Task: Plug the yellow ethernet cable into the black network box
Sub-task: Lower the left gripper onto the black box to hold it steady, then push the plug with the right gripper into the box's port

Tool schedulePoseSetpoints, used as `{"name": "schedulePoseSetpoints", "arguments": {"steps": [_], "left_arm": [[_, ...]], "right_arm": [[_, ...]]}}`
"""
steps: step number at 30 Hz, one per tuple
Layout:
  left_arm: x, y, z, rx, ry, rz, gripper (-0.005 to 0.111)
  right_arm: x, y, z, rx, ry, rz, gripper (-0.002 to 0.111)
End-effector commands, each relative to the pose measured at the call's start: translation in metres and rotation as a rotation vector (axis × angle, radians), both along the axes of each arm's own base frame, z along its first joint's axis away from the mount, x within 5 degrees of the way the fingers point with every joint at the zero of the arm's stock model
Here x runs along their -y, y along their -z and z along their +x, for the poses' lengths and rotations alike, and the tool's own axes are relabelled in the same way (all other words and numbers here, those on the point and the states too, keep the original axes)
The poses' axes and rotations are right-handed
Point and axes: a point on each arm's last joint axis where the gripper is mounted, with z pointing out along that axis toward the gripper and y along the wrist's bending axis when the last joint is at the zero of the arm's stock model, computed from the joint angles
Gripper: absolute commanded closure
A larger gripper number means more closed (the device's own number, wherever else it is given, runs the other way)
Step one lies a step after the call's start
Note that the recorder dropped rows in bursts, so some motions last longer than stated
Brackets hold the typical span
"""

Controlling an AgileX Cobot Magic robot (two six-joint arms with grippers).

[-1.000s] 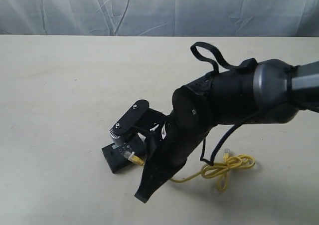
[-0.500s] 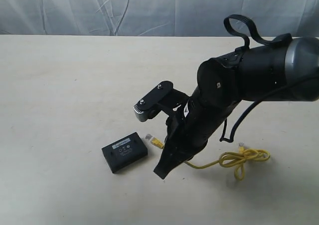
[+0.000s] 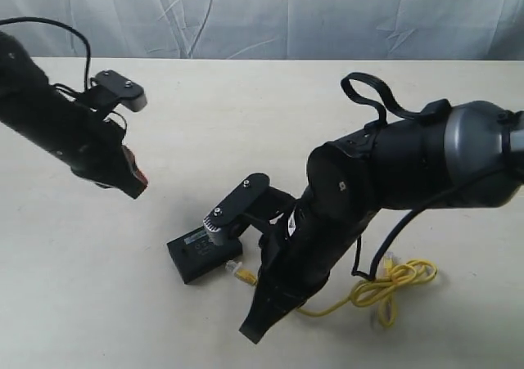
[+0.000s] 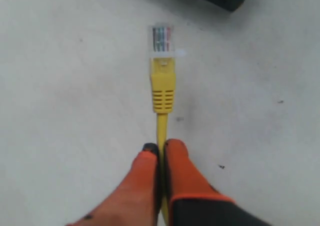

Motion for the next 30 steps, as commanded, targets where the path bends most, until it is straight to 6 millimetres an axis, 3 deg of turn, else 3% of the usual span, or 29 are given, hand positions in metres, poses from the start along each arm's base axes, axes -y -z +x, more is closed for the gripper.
{"name": "schedulePoseSetpoints", "arguments": {"steps": [1,4,8,19,24,30], "left_arm": [[0.027,0.014,0.025,-0.059,0.179,-0.113,0.107],[0.032,0.025,0.031,-0.132,0.235,-0.125,0.107],[0.035,0.047,0.023,-0.28,0.283,-0.168,0.107],[0.04,0.045,0.016,-0.4,0.228,-0.251,0.107],[0.038,0.048,0.021,-0.346,0.204,-0.213,0.107],[0.039,0.064,0.02,-0.398,0.208,-0.215,0.107]], "right_arm": [[-0.006,0.012,-0.002,-0.015,0.023,0.013,0.109],[-0.017,0.014,-0.007,0.015,0.03,0.043,0.109],[-0.022,0.017,-0.009,0.028,0.054,0.058,0.109],[-0.018,0.029,-0.004,0.067,0.051,-0.018,0.109],[-0.018,0.034,-0.004,0.061,0.048,-0.031,0.109],[-0.018,0.034,-0.003,0.064,0.049,-0.028,0.109]]}}
